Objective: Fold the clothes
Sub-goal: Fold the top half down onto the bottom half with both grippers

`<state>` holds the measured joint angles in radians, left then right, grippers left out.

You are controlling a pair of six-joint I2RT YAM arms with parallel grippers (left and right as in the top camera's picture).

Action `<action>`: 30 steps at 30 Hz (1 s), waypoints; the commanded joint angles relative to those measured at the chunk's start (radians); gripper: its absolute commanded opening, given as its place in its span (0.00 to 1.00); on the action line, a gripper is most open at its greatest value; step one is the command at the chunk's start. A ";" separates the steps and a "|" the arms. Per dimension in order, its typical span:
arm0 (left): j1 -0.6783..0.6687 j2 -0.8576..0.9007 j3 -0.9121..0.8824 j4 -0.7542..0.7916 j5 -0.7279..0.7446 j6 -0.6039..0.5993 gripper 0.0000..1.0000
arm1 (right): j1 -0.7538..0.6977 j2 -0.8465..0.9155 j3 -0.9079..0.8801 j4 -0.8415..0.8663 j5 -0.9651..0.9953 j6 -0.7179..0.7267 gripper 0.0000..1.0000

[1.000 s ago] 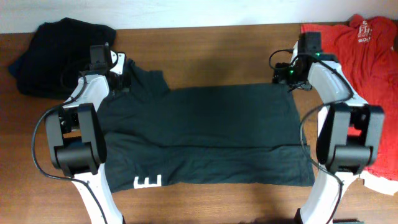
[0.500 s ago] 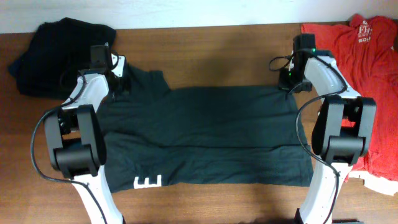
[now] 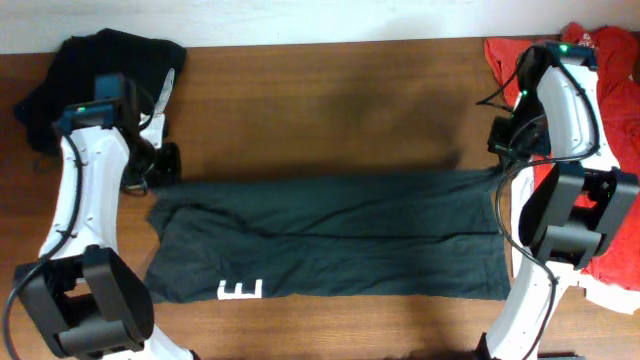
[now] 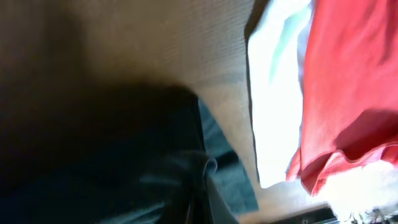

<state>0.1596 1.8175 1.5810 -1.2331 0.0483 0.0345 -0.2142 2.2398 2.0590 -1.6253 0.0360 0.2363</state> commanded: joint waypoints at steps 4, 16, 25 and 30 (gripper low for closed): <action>0.092 -0.014 -0.004 -0.151 0.014 -0.012 0.00 | -0.027 -0.126 -0.007 -0.074 -0.055 0.005 0.04; 0.149 -0.086 -0.259 -0.192 0.014 -0.004 0.01 | -0.127 -0.302 -0.438 0.056 -0.021 0.005 0.04; 0.149 -0.086 -0.333 -0.230 0.015 -0.006 0.81 | -0.127 -0.302 -0.500 0.040 0.010 0.008 0.88; 0.149 -0.086 -0.333 -0.171 0.062 -0.005 0.99 | -0.127 -0.302 -0.500 0.081 0.007 0.008 0.99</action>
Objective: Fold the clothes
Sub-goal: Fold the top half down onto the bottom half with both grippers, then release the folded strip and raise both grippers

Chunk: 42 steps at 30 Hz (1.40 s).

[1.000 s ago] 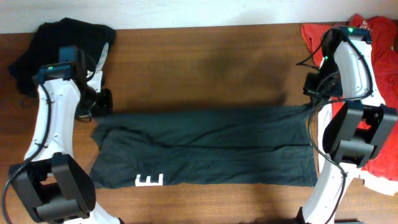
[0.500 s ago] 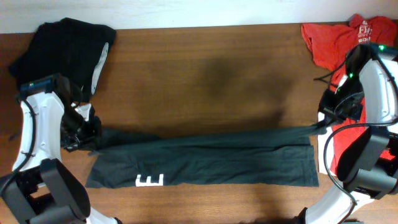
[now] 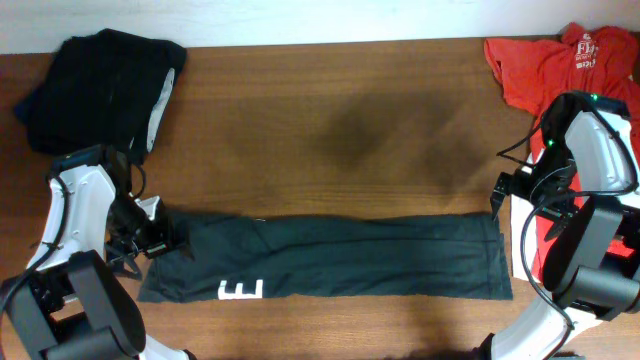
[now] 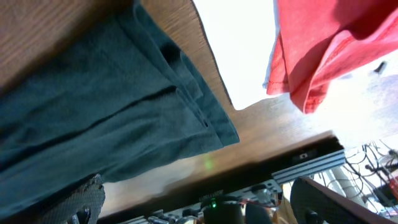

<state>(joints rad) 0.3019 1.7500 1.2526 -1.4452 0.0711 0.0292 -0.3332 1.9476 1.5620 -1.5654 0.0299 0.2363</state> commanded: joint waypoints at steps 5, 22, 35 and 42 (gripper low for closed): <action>-0.014 -0.088 0.030 0.085 0.175 0.033 0.98 | -0.006 -0.010 -0.003 0.053 -0.151 -0.109 0.99; -0.230 -0.099 -0.352 0.512 0.329 0.027 0.01 | 0.195 -0.354 -0.506 0.381 -0.309 0.027 0.04; 0.208 0.075 -0.215 0.528 -0.086 -0.138 0.01 | 0.204 -0.340 -0.518 0.385 -0.304 -0.043 0.57; 0.132 0.073 0.266 0.066 0.155 -0.133 0.77 | 0.203 -0.336 -0.529 0.446 -0.345 -0.105 1.00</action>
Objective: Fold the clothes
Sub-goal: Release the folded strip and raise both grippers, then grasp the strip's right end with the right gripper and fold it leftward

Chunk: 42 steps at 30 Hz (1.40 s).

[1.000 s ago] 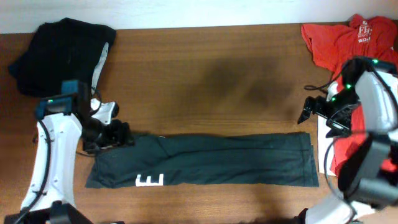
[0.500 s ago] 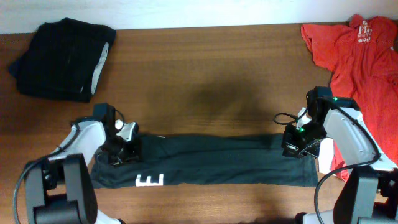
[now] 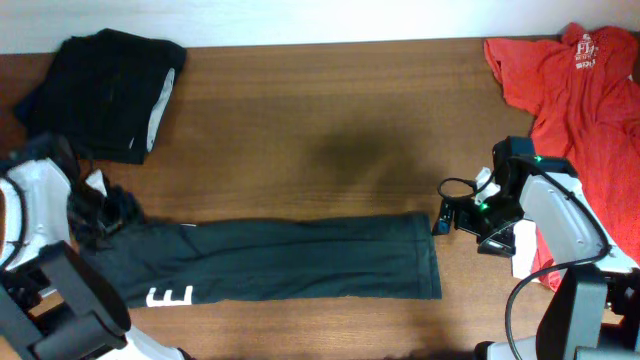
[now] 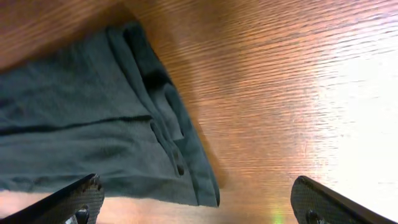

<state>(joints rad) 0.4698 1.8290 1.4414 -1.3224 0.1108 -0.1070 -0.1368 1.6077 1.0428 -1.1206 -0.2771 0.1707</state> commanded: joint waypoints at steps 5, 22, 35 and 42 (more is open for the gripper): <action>-0.187 -0.006 0.082 -0.077 0.201 0.043 0.99 | 0.034 0.004 -0.124 0.108 -0.150 -0.039 0.98; -0.436 -0.005 0.081 -0.074 0.204 0.044 0.99 | 0.254 0.107 -0.207 0.280 -0.015 0.079 0.82; -0.436 -0.005 0.044 -0.046 0.178 0.043 0.99 | -0.072 0.100 0.338 -0.291 0.283 0.138 0.04; -0.436 -0.005 0.013 0.002 0.185 0.029 0.99 | 0.220 -0.003 0.400 -0.337 0.059 0.078 0.04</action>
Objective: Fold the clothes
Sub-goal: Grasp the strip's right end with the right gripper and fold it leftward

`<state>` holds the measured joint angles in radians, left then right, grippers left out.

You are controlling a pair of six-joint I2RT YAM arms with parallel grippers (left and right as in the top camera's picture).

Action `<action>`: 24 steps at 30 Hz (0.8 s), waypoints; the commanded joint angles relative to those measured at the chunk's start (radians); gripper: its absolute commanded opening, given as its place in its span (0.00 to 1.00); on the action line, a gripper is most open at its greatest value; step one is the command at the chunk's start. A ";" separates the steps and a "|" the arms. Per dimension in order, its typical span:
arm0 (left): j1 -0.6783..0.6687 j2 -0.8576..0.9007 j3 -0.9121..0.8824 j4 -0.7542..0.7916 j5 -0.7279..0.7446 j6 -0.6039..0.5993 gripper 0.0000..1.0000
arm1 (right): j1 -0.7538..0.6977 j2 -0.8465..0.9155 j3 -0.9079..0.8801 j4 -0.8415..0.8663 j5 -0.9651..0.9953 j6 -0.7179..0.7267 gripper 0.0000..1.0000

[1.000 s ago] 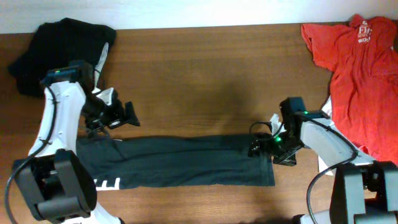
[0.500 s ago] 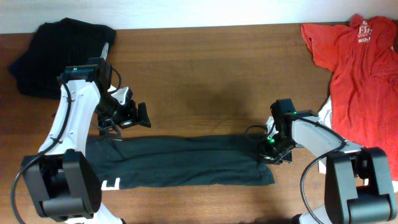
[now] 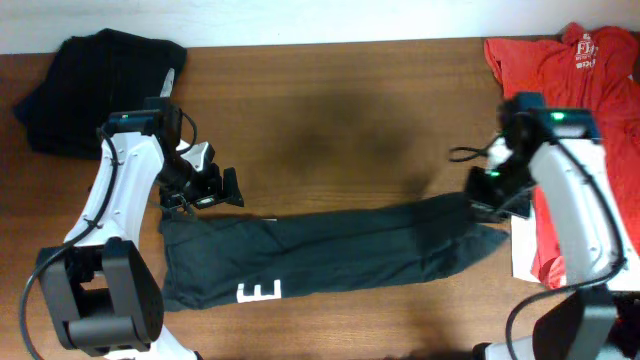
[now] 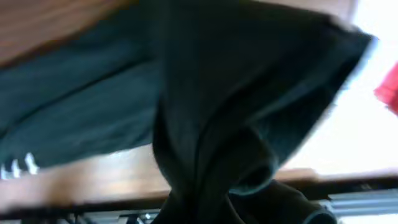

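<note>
A dark green garment (image 3: 330, 245) lies as a long narrow strip across the front of the wooden table (image 3: 350, 120), with white lettering near its left end. My right gripper (image 3: 487, 197) is shut on the strip's right end and holds it raised off the table. In the right wrist view that cloth (image 4: 205, 124) hangs bunched in front of the camera and hides the fingers. My left gripper (image 3: 222, 189) sits just above the strip's upper edge near its left end. Whether it grips the cloth cannot be told.
A pile of black clothes (image 3: 100, 75) lies at the back left corner. A red shirt (image 3: 585, 70) is spread at the back right, running down the right edge over something white (image 3: 520, 255).
My right gripper was open beside the strip's right end; now it is shut on that end and lifted. The strip lies further right. My left gripper has moved from the far left edge inward.
The garment lay wider, with both grippers at its far corners. Then it was a narrow strip with a gripper at each end. Then it lay shifted left, my right gripper open and apart from it. Now my right gripper holds its right end raised.
</note>
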<state>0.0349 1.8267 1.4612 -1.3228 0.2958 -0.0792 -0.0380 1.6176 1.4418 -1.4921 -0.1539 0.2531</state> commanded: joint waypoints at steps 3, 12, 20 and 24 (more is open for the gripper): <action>-0.002 -0.003 -0.007 0.010 0.000 -0.026 0.99 | 0.336 -0.008 -0.117 0.222 -0.177 0.111 0.04; -0.002 -0.003 -0.007 0.010 -0.004 -0.026 0.99 | 0.689 -0.005 -0.299 0.595 -0.183 0.422 0.25; -0.002 -0.003 -0.007 0.009 -0.004 -0.025 0.99 | 0.543 -0.005 -0.097 0.234 -0.066 0.190 0.75; -0.002 -0.003 -0.007 0.005 -0.052 -0.026 0.99 | 0.495 -0.001 -0.117 0.237 -0.017 0.168 0.78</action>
<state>0.0349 1.8267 1.4563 -1.3163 0.2916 -0.0986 0.4610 1.6203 1.3273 -1.2636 -0.2142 0.4568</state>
